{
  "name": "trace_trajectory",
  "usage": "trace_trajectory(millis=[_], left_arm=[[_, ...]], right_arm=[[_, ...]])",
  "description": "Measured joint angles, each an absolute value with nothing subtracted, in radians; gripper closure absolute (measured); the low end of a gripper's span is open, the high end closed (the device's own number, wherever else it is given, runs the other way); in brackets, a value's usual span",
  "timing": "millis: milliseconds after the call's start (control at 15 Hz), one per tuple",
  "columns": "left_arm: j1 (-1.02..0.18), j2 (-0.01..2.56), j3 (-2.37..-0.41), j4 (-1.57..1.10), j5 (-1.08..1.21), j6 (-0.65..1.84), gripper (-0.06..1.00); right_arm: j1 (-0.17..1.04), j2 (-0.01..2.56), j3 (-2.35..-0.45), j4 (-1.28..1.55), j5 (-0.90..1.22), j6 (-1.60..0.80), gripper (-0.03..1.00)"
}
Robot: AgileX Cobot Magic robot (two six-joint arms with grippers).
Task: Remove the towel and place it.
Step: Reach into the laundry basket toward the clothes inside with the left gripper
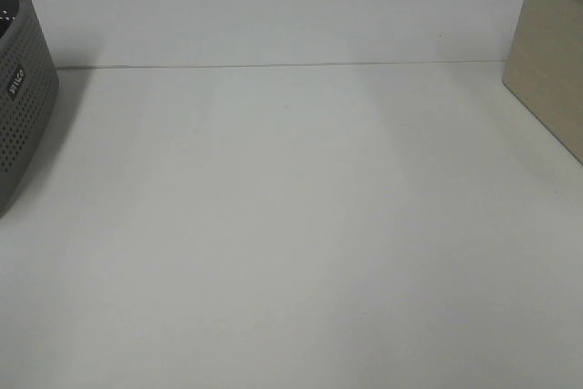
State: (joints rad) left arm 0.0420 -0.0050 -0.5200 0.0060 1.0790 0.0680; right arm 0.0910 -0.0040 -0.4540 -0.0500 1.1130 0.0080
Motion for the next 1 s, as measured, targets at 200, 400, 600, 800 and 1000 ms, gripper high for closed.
trace_trajectory(millis=[200, 400, 600, 800, 1000], left_arm=[[0.042, -0.005, -0.520, 0.007, 1.079, 0.070, -0.05], [0.042, -0.005, -0.520, 0.007, 1.079, 0.075, -0.05], [0.042, -0.005, -0.520, 0.007, 1.079, 0.075, -0.05], [0.042, 0.031, -0.520, 0.006, 1.080, 0.078, -0.05], [0.042, 0.127, -0.528, 0.000, 1.090, 0.169, -0.05]], right_arm=[[0.091, -0.004, -0.454, -0.050, 1.113, 0.008, 0.34], [0.091, -0.004, -0.454, -0.050, 1.113, 0.008, 0.34], [0.091, -0.004, -0.454, -0.050, 1.113, 0.008, 0.34], [0.091, -0.004, -0.454, -0.050, 1.113, 0.008, 0.34], [0.091, -0.004, -0.454, -0.050, 1.113, 0.008, 0.34]])
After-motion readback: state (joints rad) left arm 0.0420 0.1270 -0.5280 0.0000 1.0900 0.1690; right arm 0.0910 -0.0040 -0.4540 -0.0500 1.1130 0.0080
